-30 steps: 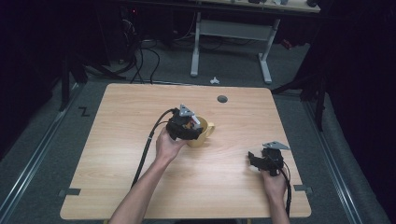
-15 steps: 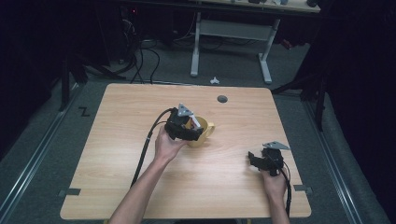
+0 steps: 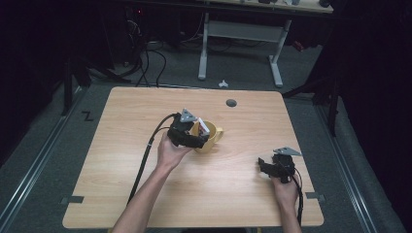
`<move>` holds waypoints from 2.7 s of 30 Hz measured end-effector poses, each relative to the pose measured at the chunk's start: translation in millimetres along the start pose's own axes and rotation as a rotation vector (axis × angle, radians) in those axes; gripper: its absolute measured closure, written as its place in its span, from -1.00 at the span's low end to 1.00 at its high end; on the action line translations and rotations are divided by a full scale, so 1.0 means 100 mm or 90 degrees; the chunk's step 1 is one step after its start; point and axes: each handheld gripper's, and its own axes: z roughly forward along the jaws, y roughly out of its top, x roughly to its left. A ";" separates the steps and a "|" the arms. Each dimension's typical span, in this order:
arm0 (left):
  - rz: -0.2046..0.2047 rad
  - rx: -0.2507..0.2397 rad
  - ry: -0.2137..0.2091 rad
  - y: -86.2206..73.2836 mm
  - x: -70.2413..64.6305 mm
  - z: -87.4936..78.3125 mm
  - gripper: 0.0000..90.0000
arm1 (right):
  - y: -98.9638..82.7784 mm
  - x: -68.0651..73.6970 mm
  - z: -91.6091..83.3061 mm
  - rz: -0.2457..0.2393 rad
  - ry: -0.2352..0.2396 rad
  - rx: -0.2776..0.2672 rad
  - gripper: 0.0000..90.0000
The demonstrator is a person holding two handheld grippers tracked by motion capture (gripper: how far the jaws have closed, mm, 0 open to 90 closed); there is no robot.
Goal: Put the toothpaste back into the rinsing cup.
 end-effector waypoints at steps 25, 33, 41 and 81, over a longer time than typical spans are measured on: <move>-0.034 -0.043 0.022 -0.17 0.16 -0.39 -0.53 | 0.00 0.00 0.00 0.000 0.000 0.000 -0.36; -0.035 -0.047 0.026 -0.20 0.19 -0.48 -0.52 | 0.00 0.00 0.00 0.000 0.000 0.000 -0.36; -0.050 -0.058 0.024 -0.21 0.22 -0.56 -0.48 | 0.00 0.00 0.00 0.000 0.000 0.000 -0.36; -0.077 -0.074 0.061 -0.40 0.36 -0.89 -0.41 | 0.00 0.00 0.00 0.000 0.000 0.000 -0.36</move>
